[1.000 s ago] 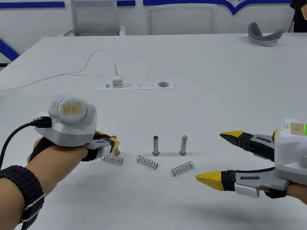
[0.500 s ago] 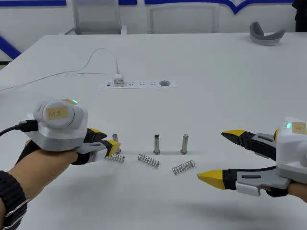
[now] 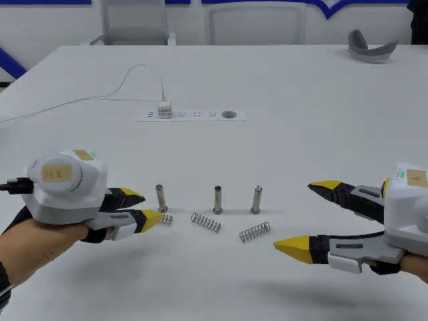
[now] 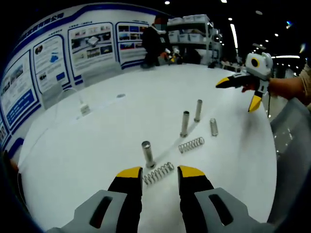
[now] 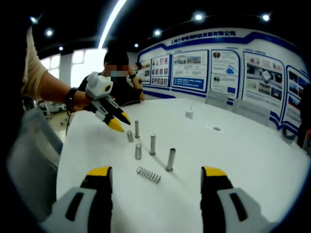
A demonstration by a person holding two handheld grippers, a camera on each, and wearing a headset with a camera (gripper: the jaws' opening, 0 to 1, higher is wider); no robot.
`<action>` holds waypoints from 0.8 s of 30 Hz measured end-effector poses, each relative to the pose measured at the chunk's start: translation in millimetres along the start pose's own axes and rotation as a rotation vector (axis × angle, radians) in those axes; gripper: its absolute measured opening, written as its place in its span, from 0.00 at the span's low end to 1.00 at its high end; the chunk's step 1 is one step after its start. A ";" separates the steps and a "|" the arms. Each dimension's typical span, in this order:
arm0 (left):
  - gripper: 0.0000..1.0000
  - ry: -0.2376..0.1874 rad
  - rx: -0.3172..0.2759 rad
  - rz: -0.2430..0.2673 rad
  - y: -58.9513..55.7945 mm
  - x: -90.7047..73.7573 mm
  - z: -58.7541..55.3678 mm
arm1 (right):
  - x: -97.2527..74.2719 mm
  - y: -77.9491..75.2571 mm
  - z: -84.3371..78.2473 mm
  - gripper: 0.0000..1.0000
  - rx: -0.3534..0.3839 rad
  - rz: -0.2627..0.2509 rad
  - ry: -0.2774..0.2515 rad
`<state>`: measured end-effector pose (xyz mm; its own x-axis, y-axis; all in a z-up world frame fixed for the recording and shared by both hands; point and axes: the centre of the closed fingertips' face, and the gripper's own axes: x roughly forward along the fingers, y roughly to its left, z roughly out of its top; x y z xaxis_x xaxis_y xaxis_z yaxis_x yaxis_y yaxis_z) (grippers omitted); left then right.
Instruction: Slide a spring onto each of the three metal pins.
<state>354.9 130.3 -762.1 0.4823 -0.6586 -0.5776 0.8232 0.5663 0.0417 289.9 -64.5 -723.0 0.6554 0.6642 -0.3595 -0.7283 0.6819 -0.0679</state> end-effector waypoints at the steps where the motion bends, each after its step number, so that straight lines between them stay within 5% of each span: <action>1: 0.30 -0.001 0.003 -0.006 -0.2 0.5 -0.2 | 0.1 -0.2 -0.4 0.76 0.000 0.000 0.001; 13: 0.27 0.002 0.017 -0.083 3.9 13.8 -3.1 | 0.3 -0.5 -4.7 0.76 0.010 -0.004 0.013; 24: 0.25 0.055 0.018 -0.124 2.8 22.2 -13.6 | 1.3 -0.9 -6.8 0.76 0.017 -0.004 0.017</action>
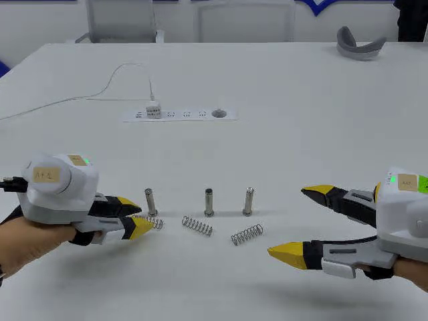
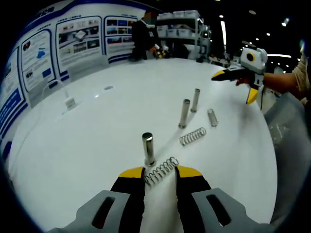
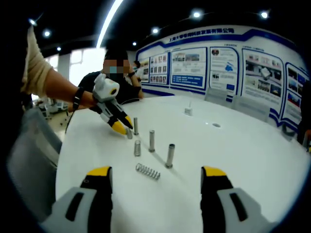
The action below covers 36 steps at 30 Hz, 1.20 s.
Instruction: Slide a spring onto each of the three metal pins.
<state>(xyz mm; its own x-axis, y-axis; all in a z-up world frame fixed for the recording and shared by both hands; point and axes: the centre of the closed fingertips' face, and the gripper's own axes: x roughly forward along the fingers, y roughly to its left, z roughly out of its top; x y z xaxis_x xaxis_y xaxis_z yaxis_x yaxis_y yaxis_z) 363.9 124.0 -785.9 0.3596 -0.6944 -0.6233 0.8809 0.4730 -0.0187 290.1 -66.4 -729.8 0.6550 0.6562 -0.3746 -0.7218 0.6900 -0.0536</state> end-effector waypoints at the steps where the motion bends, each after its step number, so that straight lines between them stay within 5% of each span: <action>1: 0.25 0.005 0.000 -0.002 -0.2 0.1 -1.2 | 0.0 0.0 0.0 0.76 -0.001 0.000 0.000; 20: 0.17 0.027 -0.026 0.036 -1.6 -6.3 -18.5 | 0.7 1.1 0.7 0.76 -0.001 0.003 -0.008; 36: 0.10 0.007 -0.031 0.051 -4.0 -10.6 -15.8 | -0.4 4.5 8.8 0.75 -0.014 0.010 -0.013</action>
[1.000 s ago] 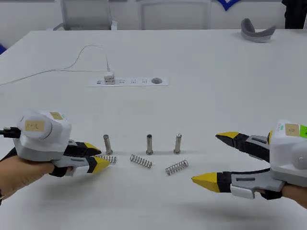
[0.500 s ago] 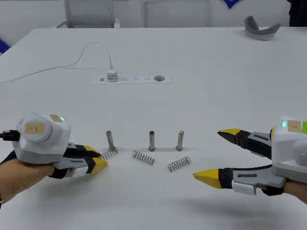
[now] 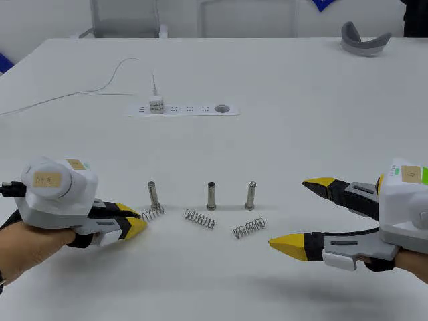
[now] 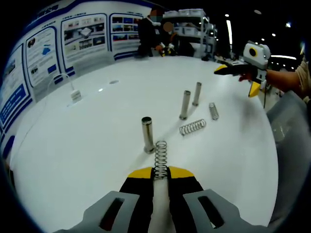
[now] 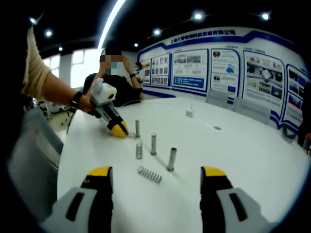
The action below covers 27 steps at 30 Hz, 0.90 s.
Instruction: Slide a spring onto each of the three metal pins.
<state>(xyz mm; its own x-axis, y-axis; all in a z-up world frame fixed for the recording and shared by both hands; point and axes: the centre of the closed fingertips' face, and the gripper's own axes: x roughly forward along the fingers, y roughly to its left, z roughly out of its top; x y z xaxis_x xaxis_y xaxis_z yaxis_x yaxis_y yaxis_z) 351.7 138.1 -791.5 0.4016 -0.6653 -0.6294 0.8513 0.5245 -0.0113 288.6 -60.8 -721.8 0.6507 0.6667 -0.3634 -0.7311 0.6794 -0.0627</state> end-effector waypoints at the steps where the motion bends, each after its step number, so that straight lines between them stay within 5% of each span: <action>1: 0.10 -0.002 -0.001 0.000 -0.4 -1.2 0.5 | 0.1 0.4 1.1 0.74 -0.003 0.001 -0.001; 27: 0.10 -0.146 0.092 -0.080 -60.8 -37.5 42.9 | 14.6 35.3 32.8 0.62 -0.047 0.119 -0.015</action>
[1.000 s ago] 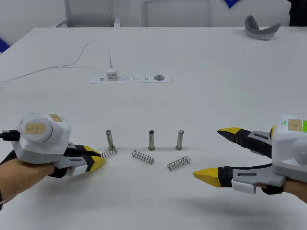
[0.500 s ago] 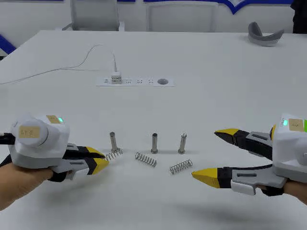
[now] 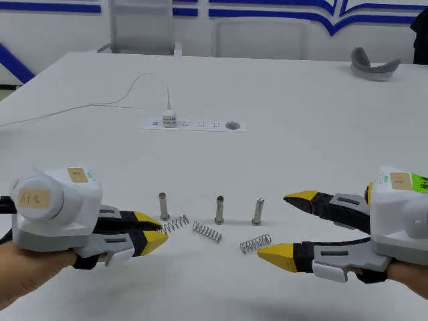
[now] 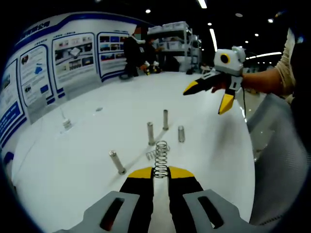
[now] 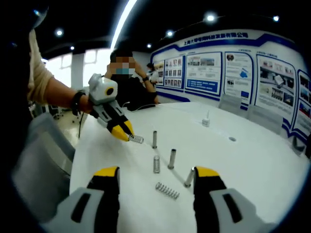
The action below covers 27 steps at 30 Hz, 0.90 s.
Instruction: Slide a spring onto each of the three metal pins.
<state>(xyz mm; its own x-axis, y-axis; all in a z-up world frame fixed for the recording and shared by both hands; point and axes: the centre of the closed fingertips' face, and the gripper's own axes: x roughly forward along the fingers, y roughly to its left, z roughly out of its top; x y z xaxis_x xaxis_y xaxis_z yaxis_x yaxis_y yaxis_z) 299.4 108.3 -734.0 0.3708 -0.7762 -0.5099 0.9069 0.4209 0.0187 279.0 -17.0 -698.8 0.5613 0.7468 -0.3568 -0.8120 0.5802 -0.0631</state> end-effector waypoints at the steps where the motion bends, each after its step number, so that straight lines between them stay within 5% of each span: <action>1: 0.10 -0.002 0.003 -0.004 -2.4 -0.5 1.2 | 2.4 2.2 1.5 0.62 -0.003 0.009 -0.001; 27: 0.10 -0.075 0.079 -0.077 -46.6 -3.4 27.9 | 34.2 43.4 29.4 0.39 -0.007 0.195 -0.022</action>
<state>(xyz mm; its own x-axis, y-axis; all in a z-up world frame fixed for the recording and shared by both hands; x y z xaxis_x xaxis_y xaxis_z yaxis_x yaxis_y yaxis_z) 261.4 78.2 -709.1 0.3108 -0.8388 -0.4470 0.9451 0.3228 0.0514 267.6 43.2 -686.3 0.3968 0.8516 -0.3426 -0.9066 0.4221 -0.0009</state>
